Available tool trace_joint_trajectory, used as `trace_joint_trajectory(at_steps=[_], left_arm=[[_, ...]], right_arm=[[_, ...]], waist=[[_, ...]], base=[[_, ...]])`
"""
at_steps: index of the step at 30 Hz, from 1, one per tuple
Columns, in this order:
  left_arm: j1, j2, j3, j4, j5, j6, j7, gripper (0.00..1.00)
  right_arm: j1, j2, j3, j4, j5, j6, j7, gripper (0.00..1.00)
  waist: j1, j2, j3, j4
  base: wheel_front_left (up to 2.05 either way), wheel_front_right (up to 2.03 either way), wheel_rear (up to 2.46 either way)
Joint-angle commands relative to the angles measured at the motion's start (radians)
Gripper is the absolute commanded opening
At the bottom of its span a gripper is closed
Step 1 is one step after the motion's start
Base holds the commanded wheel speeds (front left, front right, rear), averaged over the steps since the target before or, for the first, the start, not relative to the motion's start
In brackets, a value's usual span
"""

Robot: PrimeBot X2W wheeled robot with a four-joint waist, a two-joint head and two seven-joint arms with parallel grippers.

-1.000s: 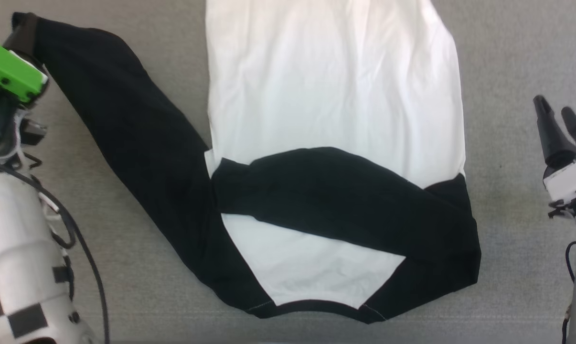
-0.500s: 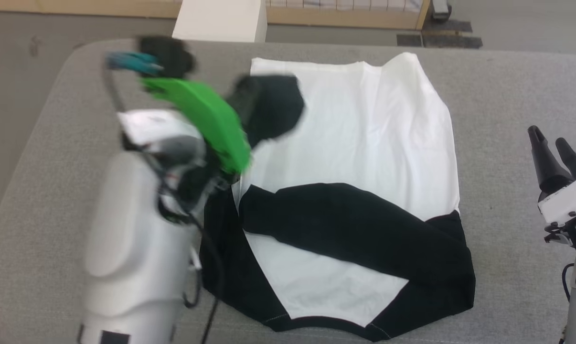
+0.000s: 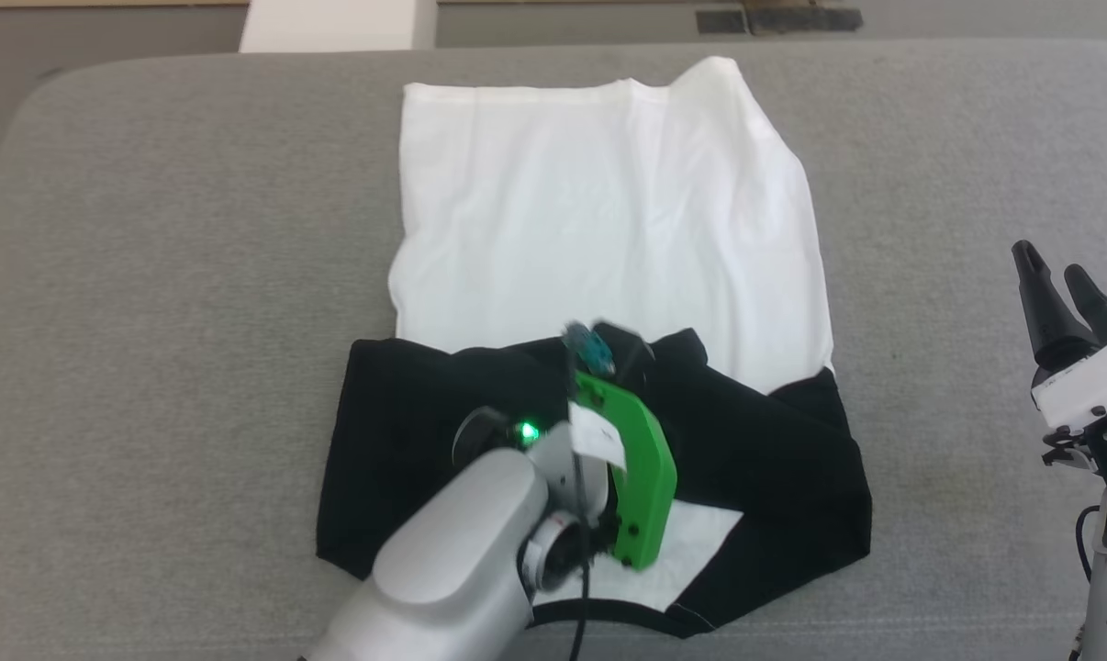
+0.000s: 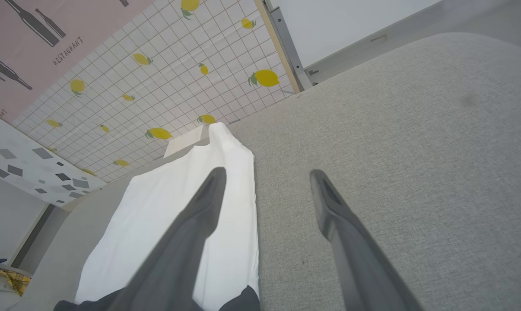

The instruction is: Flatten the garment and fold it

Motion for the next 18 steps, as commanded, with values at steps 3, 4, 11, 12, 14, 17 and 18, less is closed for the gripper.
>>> trace_joint_trajectory(at_steps=[3, 4, 11, 12, 14, 17, 18], left_arm=[[0.014, -0.001, -0.061, 0.072, -0.019, -0.001, 0.039, 0.0], [0.01, -0.001, -0.078, 0.095, -0.019, 0.002, 0.057, 0.0], [-0.017, -0.001, -0.097, 0.141, -0.076, 0.019, 0.059, 1.0], [-0.023, -0.001, -0.099, 0.14, -0.087, 0.018, 0.067, 1.0], [-0.031, -0.001, -0.089, 0.126, -0.122, 0.013, 0.083, 1.0], [-0.05, 0.002, -0.059, 0.085, -0.179, 0.001, 0.13, 1.0], [-0.055, 0.007, -0.045, 0.067, -0.197, -0.001, 0.142, 1.0]], right_arm=[[-0.003, 0.002, -0.001, 0.006, 0.008, -0.001, -0.013, 1.0], [-0.002, 0.002, -0.001, 0.008, 0.009, -0.001, -0.014, 1.0], [0.013, 0.005, 0.0, 0.027, 0.01, -0.001, -0.029, 1.0], [0.017, 0.006, 0.001, 0.031, 0.009, -0.001, -0.03, 1.0], [0.025, 0.007, 0.0, 0.038, 0.007, -0.001, -0.032, 1.0], [0.039, 0.008, -0.003, 0.046, 0.004, -0.001, -0.034, 1.0], [0.043, 0.008, -0.003, 0.047, 0.003, -0.001, -0.035, 1.0]], waist=[[0.0001, -0.0001, 0.043, -0.047], [0.0001, -0.0001, 0.044, -0.048], [0.0001, -0.0001, 0.018, -0.029], [0.0001, -0.0001, 0.009, -0.024], [0.0001, -0.0001, -0.01, -0.013], [0.0001, -0.0001, -0.042, 0.009], [0.0001, -0.0001, -0.051, 0.015]], base=[[0.0, 0.0, 0.0], [0.0, 0.0, 0.0], [0.0, 0.0, 0.0], [0.0, 0.0, 0.0], [0.0, 0.0, 0.0], [0.0, 0.0, 0.0], [0.0, 0.0, 0.0]])
